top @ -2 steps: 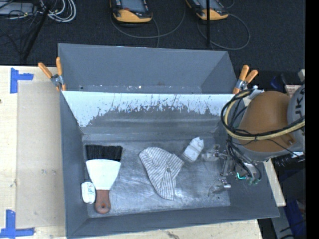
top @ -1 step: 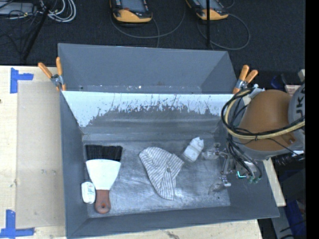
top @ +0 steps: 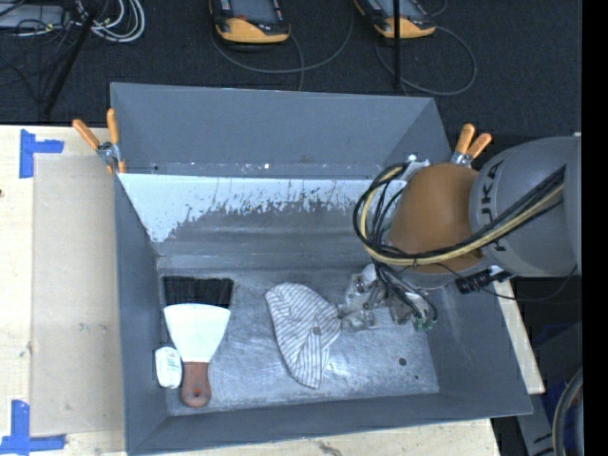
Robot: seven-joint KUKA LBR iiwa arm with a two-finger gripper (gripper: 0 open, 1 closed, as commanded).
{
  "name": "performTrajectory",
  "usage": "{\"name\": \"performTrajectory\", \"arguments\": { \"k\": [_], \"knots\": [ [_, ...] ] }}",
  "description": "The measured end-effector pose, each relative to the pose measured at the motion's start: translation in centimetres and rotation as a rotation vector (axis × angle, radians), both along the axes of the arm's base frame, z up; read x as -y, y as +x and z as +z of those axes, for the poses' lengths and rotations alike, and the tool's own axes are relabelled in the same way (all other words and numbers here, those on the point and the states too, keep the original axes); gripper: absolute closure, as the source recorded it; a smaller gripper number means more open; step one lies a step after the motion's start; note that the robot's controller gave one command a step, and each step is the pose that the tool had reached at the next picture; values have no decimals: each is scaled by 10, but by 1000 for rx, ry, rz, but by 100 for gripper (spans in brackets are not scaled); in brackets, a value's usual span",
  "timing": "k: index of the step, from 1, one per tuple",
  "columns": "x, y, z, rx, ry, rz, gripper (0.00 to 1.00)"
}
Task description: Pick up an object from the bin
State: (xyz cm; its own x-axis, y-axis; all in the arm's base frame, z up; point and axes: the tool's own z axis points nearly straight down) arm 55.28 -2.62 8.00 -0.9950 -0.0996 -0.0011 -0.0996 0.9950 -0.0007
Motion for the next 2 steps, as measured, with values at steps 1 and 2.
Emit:
{"name": "performTrajectory", "arguments": {
  "k": [1, 2],
  "knots": [
    [0, 0, 0, 0, 0, 1, 100],
    [23, 1, 139, -2, 2, 363, 100]
  ]
}}
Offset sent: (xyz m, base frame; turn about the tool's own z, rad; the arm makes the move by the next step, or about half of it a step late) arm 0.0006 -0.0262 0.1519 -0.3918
